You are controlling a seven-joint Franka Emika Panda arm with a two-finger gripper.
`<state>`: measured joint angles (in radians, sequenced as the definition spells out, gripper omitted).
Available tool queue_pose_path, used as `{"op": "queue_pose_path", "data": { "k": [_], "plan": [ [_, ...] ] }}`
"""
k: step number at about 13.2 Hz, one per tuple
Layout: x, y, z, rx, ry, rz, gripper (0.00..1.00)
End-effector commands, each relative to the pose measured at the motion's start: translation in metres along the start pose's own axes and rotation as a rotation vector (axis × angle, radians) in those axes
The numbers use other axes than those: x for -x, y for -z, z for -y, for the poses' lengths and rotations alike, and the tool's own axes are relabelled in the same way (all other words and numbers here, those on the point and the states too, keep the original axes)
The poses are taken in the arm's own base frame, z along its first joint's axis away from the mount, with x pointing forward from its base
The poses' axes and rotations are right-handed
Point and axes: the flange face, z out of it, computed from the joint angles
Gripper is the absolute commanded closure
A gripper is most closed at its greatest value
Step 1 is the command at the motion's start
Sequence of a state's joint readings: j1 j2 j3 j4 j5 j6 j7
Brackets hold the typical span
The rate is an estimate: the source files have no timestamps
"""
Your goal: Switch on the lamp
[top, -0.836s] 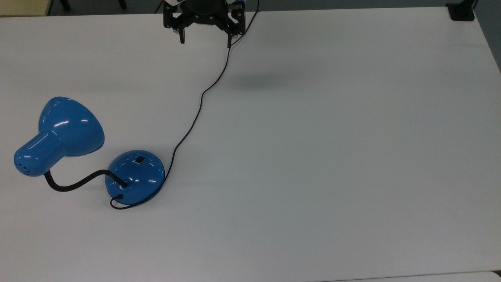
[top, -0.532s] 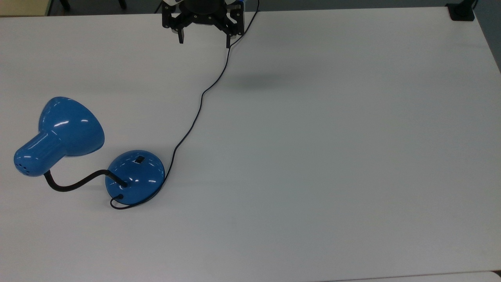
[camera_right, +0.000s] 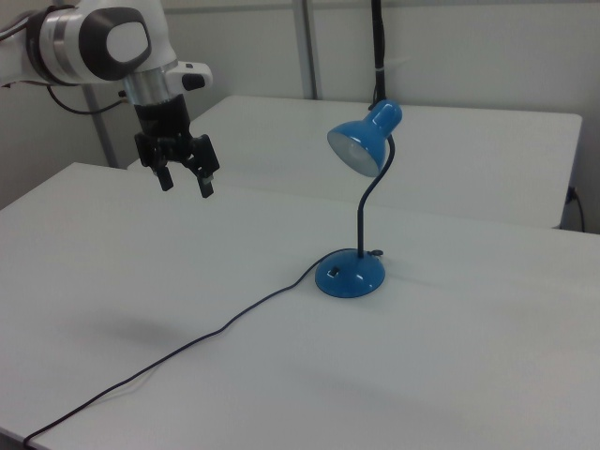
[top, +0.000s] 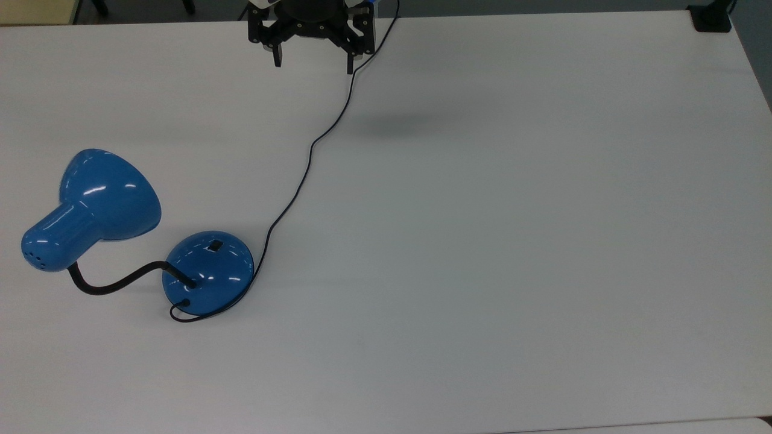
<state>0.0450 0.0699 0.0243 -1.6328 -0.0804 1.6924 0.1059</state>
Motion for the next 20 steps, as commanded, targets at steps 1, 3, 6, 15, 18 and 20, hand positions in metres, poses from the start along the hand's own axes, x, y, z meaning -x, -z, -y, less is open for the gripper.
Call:
{"op": "queue_pose_path", "data": {
  "k": [1,3,6,15,18,20],
  "plan": [
    [0.006,0.001,-0.003,-0.007,0.034,0.015,0.27],
    [0.006,0.001,-0.002,-0.016,0.065,0.017,0.74],
    [0.007,0.001,-0.001,-0.016,0.068,0.020,1.00],
    [0.003,-0.005,0.000,-0.016,0.055,0.025,1.00],
    [0.003,-0.009,-0.008,-0.011,0.041,0.032,1.00],
    [0.001,-0.016,-0.028,-0.011,0.004,0.042,1.00]
  ]
}}
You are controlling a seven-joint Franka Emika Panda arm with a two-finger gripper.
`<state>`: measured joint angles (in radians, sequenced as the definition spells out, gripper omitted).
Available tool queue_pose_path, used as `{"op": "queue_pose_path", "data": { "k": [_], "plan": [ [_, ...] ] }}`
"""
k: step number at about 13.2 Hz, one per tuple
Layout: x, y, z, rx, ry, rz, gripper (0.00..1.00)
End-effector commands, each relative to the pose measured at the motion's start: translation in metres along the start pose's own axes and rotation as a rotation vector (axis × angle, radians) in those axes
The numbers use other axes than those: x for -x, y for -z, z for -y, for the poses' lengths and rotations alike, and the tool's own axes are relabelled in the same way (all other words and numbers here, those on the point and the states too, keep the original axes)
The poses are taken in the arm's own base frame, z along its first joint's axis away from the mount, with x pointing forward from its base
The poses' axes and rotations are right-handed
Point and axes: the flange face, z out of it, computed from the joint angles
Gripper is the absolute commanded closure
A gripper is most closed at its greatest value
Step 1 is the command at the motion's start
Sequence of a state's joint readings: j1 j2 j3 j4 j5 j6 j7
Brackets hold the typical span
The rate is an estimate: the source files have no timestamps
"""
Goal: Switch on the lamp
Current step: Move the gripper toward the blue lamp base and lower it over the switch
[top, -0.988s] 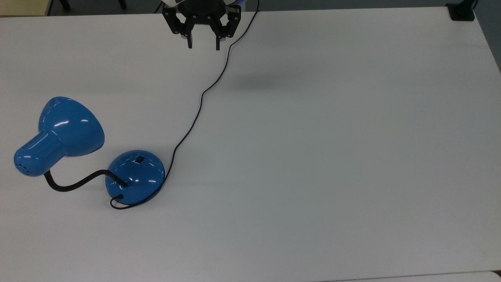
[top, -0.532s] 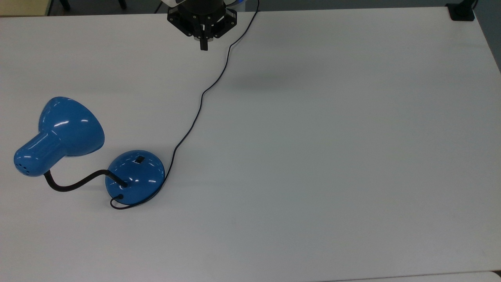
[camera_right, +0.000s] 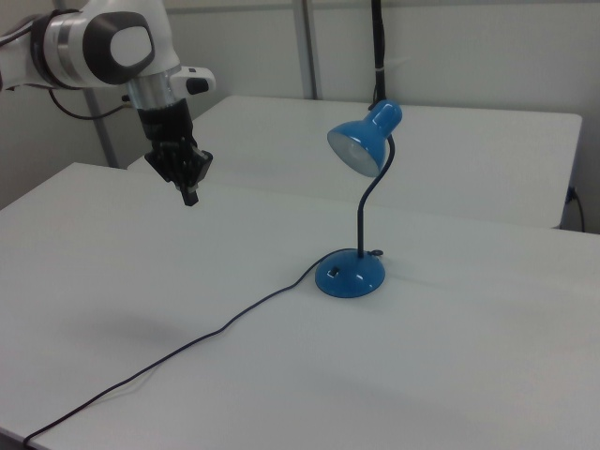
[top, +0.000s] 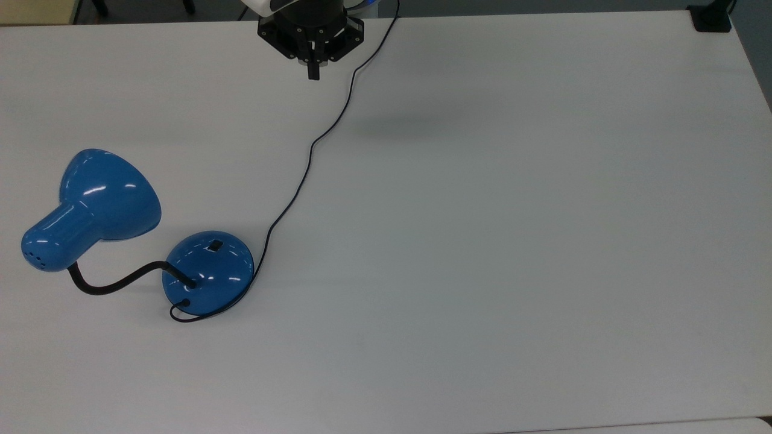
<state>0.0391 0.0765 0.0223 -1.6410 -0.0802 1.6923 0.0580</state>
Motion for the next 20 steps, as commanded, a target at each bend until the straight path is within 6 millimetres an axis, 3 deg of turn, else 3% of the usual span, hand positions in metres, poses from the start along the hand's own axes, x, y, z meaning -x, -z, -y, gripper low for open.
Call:
{"op": "queue_pose_path", "data": {
  "k": [1,7,10,13,15,20],
  "plan": [
    [0.004,-0.014,-0.027,-0.010,-0.045,0.031,1.00],
    [-0.013,-0.044,-0.085,-0.020,-0.202,-0.024,1.00],
    [-0.040,-0.082,-0.105,-0.027,-0.315,-0.090,1.00],
    [-0.054,-0.118,-0.106,-0.032,-0.319,-0.137,1.00],
    [-0.056,-0.145,-0.120,-0.034,-0.341,-0.175,1.00],
    [-0.069,-0.175,-0.126,-0.038,-0.385,-0.245,1.00]
  ]
}}
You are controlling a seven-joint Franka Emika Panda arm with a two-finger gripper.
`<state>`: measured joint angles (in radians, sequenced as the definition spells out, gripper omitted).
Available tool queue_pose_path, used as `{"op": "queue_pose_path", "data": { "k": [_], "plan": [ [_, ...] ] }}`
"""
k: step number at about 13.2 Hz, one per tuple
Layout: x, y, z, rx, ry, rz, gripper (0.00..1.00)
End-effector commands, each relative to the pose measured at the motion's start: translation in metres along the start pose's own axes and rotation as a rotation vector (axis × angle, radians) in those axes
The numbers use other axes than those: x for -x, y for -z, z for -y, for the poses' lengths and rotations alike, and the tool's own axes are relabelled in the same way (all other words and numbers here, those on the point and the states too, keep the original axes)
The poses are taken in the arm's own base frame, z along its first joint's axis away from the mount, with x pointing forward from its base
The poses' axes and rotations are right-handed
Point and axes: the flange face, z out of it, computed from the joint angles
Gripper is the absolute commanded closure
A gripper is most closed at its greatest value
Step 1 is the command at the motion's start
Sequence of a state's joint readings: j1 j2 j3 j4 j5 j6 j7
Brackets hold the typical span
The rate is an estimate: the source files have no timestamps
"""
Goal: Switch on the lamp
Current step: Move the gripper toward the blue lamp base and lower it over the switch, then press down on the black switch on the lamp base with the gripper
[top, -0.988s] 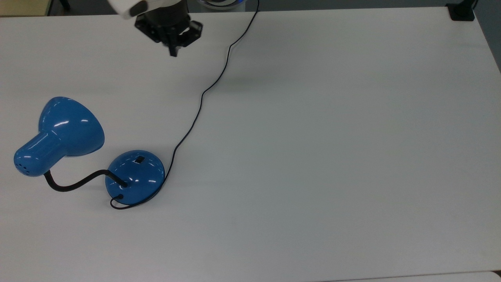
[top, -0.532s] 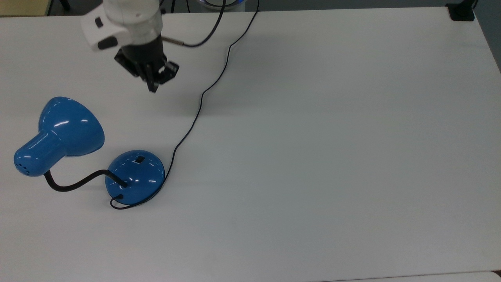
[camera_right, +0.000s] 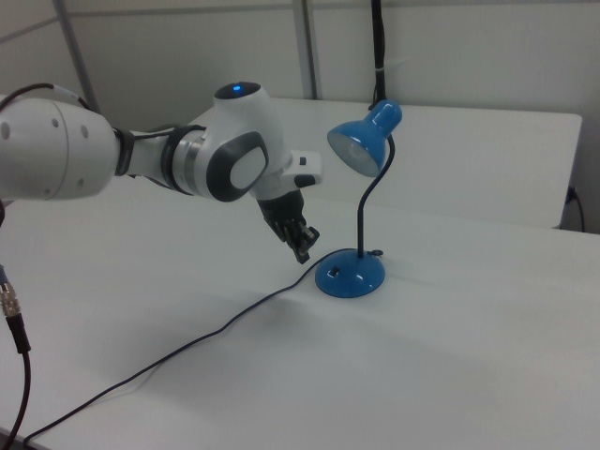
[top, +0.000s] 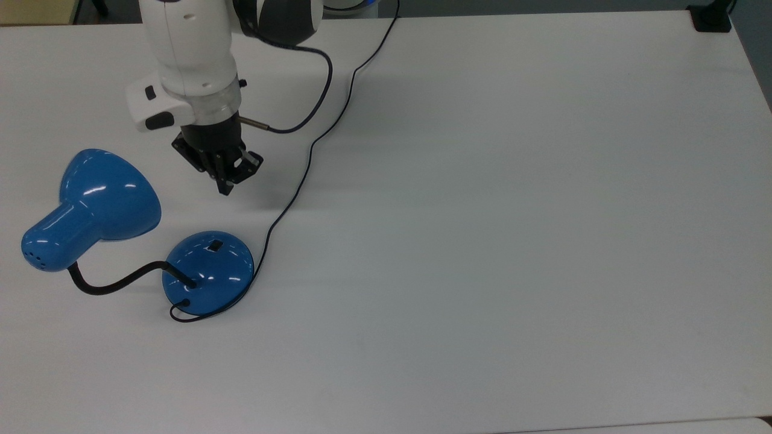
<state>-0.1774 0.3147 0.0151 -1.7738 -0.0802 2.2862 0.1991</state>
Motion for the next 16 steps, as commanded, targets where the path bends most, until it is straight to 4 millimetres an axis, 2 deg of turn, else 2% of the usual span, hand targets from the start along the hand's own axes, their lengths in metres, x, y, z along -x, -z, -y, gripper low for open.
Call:
{"op": "queue_pose_path", "data": {
  "k": [1,7,10,16],
  "plan": [
    [-0.002,-0.021,-0.005,-0.015,-0.053,-0.045,1.00],
    [-0.017,-0.059,-0.002,-0.051,-0.054,-0.191,1.00],
    [-0.019,-0.067,-0.003,-0.056,-0.055,-0.217,1.00],
    [-0.030,-0.069,-0.010,-0.056,-0.066,-0.243,1.00]
  ]
}}
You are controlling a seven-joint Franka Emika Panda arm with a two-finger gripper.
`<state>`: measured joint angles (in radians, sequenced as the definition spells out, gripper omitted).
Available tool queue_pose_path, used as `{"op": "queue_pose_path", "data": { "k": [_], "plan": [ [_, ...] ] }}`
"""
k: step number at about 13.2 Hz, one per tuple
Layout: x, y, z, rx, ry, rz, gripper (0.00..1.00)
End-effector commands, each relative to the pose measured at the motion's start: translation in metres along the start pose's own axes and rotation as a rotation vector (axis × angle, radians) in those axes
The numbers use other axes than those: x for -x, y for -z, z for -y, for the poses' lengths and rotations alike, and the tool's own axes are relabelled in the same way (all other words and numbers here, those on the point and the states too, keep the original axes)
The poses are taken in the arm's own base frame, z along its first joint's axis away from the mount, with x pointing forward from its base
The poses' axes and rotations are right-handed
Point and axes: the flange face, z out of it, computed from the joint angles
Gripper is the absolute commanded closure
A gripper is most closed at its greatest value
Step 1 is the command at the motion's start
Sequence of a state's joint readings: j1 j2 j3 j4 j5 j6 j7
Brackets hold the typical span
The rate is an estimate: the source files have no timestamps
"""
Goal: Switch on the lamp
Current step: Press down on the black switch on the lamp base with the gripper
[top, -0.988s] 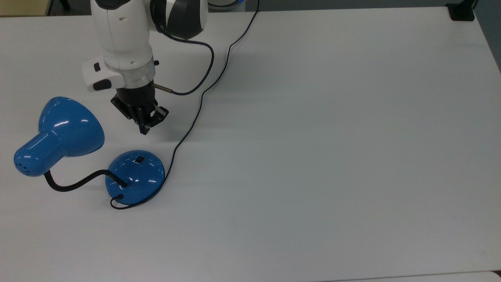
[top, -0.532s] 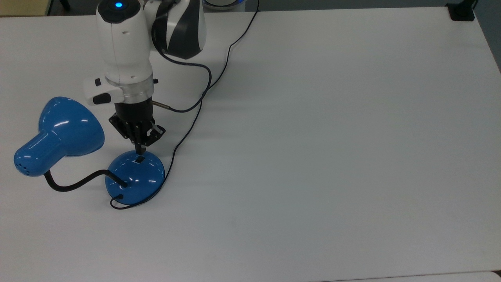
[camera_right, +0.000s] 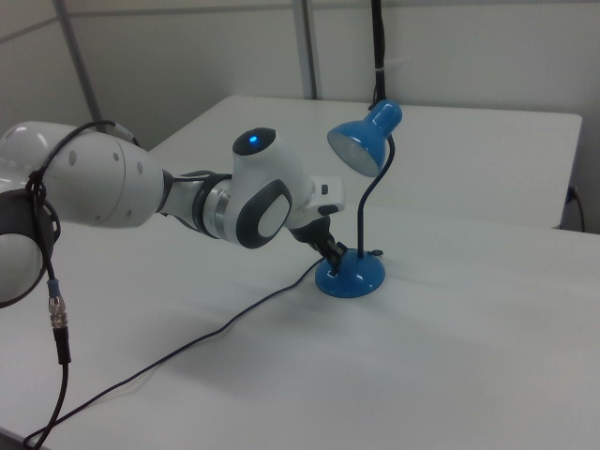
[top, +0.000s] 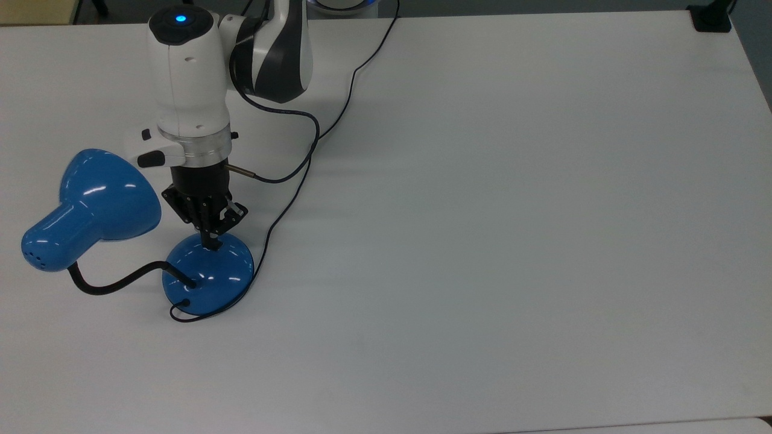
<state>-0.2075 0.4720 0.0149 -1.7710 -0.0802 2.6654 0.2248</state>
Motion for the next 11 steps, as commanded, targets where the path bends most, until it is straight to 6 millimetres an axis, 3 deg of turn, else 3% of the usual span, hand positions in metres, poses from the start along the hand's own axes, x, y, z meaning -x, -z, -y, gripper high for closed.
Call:
{"op": "queue_pose_path", "data": {
  "k": [1,11],
  "plan": [
    [-0.005,-0.004,0.002,-0.005,-0.014,-0.022,1.00],
    [0.001,-0.021,0.003,0.007,0.009,-0.006,1.00]
  ]
}}
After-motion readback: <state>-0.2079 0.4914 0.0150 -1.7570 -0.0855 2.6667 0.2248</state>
